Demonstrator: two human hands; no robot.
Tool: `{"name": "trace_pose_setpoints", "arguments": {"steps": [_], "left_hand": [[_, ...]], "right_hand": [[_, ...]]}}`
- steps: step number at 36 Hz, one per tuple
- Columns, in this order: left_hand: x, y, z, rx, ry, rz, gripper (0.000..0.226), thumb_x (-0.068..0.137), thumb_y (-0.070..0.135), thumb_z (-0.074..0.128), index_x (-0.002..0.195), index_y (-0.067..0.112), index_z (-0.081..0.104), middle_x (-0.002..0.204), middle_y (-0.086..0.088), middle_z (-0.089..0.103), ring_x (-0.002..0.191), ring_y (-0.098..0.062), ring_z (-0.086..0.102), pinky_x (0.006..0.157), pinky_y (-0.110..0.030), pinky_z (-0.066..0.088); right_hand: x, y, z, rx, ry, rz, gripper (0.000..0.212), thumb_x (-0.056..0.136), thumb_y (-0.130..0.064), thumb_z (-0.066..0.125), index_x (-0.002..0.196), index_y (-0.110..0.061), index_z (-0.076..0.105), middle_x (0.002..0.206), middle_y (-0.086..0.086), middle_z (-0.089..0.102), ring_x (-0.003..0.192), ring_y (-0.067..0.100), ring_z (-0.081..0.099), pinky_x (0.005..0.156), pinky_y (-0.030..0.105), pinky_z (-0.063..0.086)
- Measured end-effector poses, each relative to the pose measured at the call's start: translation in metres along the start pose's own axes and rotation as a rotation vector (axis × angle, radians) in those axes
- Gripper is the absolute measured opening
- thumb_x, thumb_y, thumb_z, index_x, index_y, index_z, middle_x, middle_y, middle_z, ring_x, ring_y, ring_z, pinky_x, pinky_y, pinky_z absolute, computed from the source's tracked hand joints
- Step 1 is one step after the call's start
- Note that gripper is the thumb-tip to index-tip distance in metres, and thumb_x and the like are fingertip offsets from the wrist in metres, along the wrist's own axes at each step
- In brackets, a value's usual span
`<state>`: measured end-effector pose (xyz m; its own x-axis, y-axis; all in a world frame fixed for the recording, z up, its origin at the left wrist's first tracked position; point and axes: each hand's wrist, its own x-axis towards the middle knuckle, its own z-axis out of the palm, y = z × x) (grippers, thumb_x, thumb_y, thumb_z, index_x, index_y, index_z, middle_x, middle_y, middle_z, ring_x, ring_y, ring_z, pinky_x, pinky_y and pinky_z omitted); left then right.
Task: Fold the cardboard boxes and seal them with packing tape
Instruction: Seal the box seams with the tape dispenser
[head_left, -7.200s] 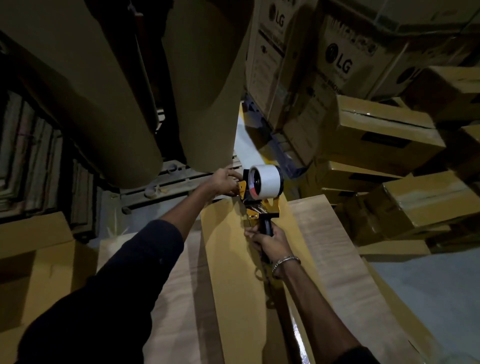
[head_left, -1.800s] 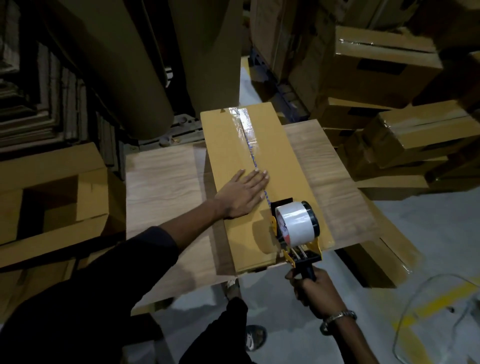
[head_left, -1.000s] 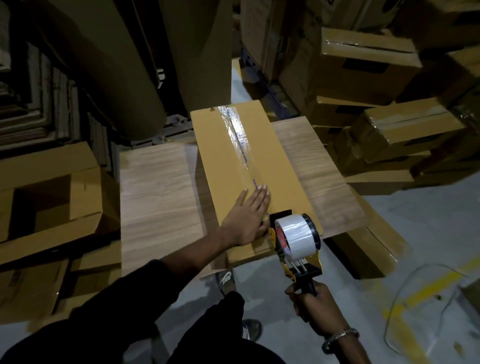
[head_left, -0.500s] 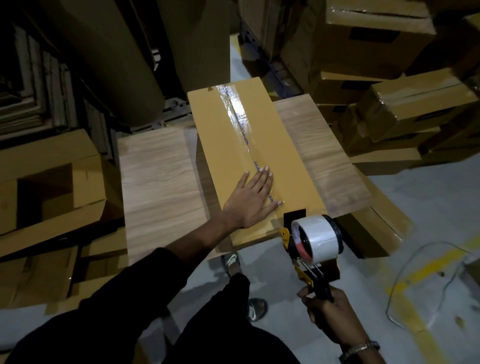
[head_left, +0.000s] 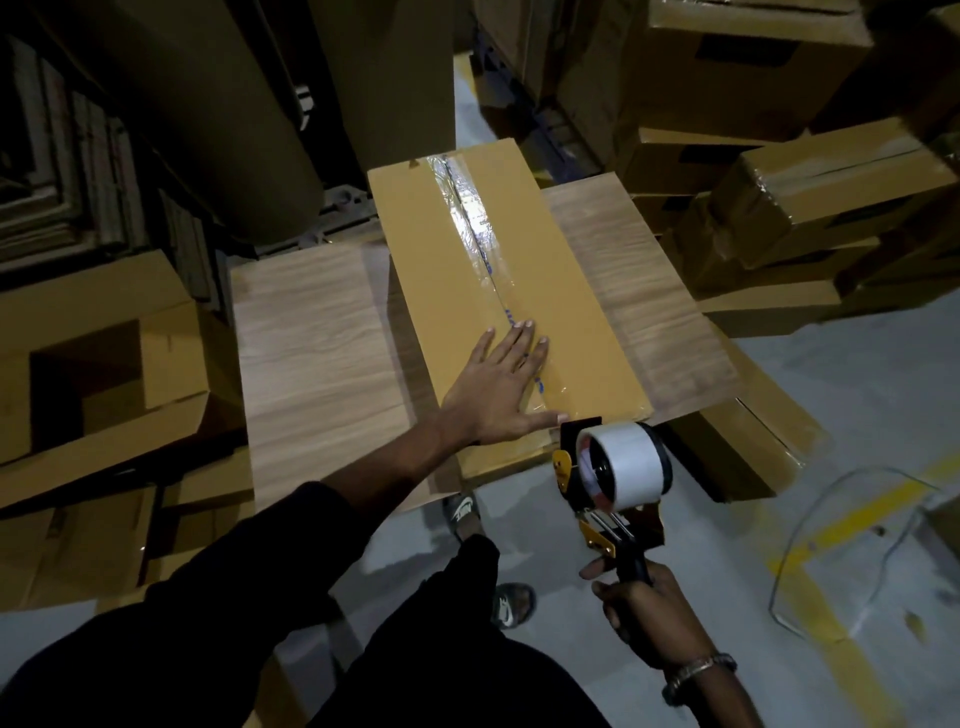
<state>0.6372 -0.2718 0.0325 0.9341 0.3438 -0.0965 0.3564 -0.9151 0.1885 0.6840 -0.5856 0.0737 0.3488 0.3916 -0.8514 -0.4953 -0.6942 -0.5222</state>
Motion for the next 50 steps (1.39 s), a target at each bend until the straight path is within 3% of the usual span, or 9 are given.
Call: {"name": "trace_pose_setpoints", "arguments": {"steps": [15, 22, 26, 37, 44, 47, 50], "left_hand": [[0.000, 0.002, 0.001, -0.018, 0.002, -0.018, 0.117, 0.084, 0.098, 0.011, 0.168, 0.017, 0.007, 0.175, -0.010, -0.007, 0.162, -0.020, -0.008, 0.129, -0.055, -0.001], [0.001, 0.004, 0.001, 0.000, -0.001, -0.019, 0.115, 0.087, 0.096, 0.017, 0.168, 0.016, 0.004, 0.175, -0.011, -0.007, 0.162, -0.021, -0.010, 0.129, -0.056, -0.002], [0.000, 0.006, 0.002, 0.038, -0.004, -0.019, 0.113, 0.090, 0.094, 0.015, 0.168, 0.014, 0.001, 0.175, -0.013, -0.008, 0.162, -0.023, -0.009, 0.128, -0.057, -0.002], [-0.002, 0.007, -0.001, 0.004, -0.021, -0.015, 0.109, 0.089, 0.094, 0.011, 0.168, 0.020, 0.003, 0.175, -0.014, -0.005, 0.162, -0.025, -0.009, 0.127, -0.060, -0.002], [-0.002, 0.003, -0.002, -0.039, -0.018, 0.000, 0.109, 0.088, 0.095, 0.009, 0.168, 0.021, 0.001, 0.175, -0.015, -0.007, 0.162, -0.026, -0.012, 0.126, -0.061, -0.006], [-0.004, 0.002, -0.003, -0.063, 0.000, 0.014, 0.107, 0.090, 0.093, 0.008, 0.168, 0.020, 0.003, 0.175, -0.015, -0.006, 0.162, -0.026, -0.011, 0.126, -0.061, -0.005], [-0.012, 0.006, -0.001, -0.051, 0.013, 0.055, 0.102, 0.095, 0.086, 0.007, 0.168, 0.016, 0.006, 0.175, -0.015, -0.003, 0.162, -0.029, -0.008, 0.126, -0.061, -0.004]], "right_hand": [[-0.005, -0.011, 0.011, 0.218, -0.088, 0.196, 0.025, 0.096, 0.004, 0.048, 0.101, 0.008, 0.072, 0.056, 0.009, 0.041, 0.041, 0.019, 0.027, 0.043, 0.023, 0.025], [-0.005, -0.004, 0.023, 0.326, -0.091, 0.175, 0.029, 0.101, 0.001, 0.044, 0.105, 0.009, 0.072, 0.054, 0.010, 0.040, 0.039, 0.019, 0.026, 0.042, 0.023, 0.024], [-0.009, -0.005, 0.028, 0.340, -0.094, 0.176, 0.033, 0.094, 0.010, 0.042, 0.111, 0.010, 0.070, 0.054, 0.009, 0.041, 0.038, 0.017, 0.027, 0.041, 0.022, 0.023], [-0.021, -0.006, 0.041, 0.475, -0.126, 0.171, 0.044, 0.093, 0.010, 0.039, 0.122, -0.001, 0.070, 0.055, 0.004, 0.032, 0.038, 0.012, 0.019, 0.044, 0.022, 0.017], [-0.011, 0.064, 0.077, 0.597, -0.004, 0.366, 0.043, 0.099, 0.005, 0.037, 0.133, 0.004, 0.063, 0.054, 0.005, 0.035, 0.034, 0.015, 0.025, 0.039, 0.017, 0.023], [-0.010, 0.079, 0.086, 0.632, 0.058, 0.371, 0.046, 0.098, 0.006, 0.040, 0.139, 0.001, 0.059, 0.054, 0.006, 0.035, 0.034, 0.017, 0.026, 0.038, 0.019, 0.025], [-0.019, 0.084, 0.089, 0.648, 0.102, 0.307, 0.039, 0.099, 0.005, 0.044, 0.132, 0.001, 0.064, 0.055, 0.007, 0.035, 0.036, 0.018, 0.026, 0.041, 0.021, 0.025]]}}
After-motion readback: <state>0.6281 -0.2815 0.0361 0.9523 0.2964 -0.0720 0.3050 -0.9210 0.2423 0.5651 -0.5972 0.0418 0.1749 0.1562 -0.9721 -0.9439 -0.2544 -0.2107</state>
